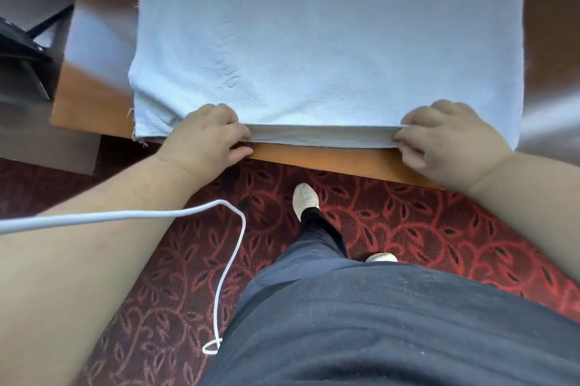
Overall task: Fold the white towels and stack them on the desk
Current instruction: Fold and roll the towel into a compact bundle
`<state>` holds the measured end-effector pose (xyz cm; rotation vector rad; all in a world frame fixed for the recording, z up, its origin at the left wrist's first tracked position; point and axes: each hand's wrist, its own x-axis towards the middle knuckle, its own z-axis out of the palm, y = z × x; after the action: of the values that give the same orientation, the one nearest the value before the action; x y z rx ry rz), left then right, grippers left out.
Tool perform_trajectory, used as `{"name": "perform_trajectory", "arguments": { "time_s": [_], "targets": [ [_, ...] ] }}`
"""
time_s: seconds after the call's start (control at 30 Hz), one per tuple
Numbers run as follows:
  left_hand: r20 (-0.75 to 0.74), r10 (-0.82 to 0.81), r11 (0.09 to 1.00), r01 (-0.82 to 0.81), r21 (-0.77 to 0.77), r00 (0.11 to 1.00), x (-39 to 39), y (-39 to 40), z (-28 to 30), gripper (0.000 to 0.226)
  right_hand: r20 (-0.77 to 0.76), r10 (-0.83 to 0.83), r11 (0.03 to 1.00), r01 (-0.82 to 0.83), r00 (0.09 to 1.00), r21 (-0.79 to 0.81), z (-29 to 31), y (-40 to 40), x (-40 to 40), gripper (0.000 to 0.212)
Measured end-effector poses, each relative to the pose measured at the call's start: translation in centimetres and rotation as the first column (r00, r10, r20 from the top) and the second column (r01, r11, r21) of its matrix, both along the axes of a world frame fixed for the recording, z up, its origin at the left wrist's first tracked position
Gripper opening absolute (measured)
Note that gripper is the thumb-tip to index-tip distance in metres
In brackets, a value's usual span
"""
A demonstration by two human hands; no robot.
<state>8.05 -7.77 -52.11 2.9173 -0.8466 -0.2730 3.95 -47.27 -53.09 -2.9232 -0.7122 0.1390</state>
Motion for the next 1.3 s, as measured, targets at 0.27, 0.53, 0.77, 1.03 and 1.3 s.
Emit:
{"name": "perform_trajectory", "arguments": {
  "time_s": [0.27, 0.53, 0.77, 1.03, 1.3],
  "targets": [
    [0.098, 0.131, 0.989, -0.138, 0.061, 0.986, 0.4, 1.2, -0.5, 0.022, -0.018, -0.04, 0.999, 0.04, 0.999, -0.016, -0.7, 0.0, 0.1, 0.013],
    [0.086, 0.141, 0.984, -0.149, 0.093, 0.986, 0.6, 1.2, 0.0, 0.018, -0.127, -0.143, 0.99, 0.144, 0.981, -0.002, -0.2, 0.7, 0.7, 0.018],
    [0.079, 0.135, 0.983, -0.144, 0.118, 0.988, 0.8, 1.3, 0.1, 0.023, -0.125, -0.143, 0.989, 0.138, 0.982, -0.048, 0.2, 0.9, 0.6, 0.022],
    [0.142, 0.095, 0.99, -0.108, 0.085, 0.985, 1.0, 1.7, -0.1, 0.02, -0.144, -0.125, 0.991, 0.116, 0.982, -0.07, 0.3, 0.5, 0.8, 0.021],
    [0.14, 0.164, 0.986, -0.164, -0.016, 0.976, 3.1, 1.1, 1.8, 0.016, -0.17, -0.161, 0.984, 0.172, 0.972, 0.05, 1.7, 0.1, 1.4, 0.021]
  ]
}}
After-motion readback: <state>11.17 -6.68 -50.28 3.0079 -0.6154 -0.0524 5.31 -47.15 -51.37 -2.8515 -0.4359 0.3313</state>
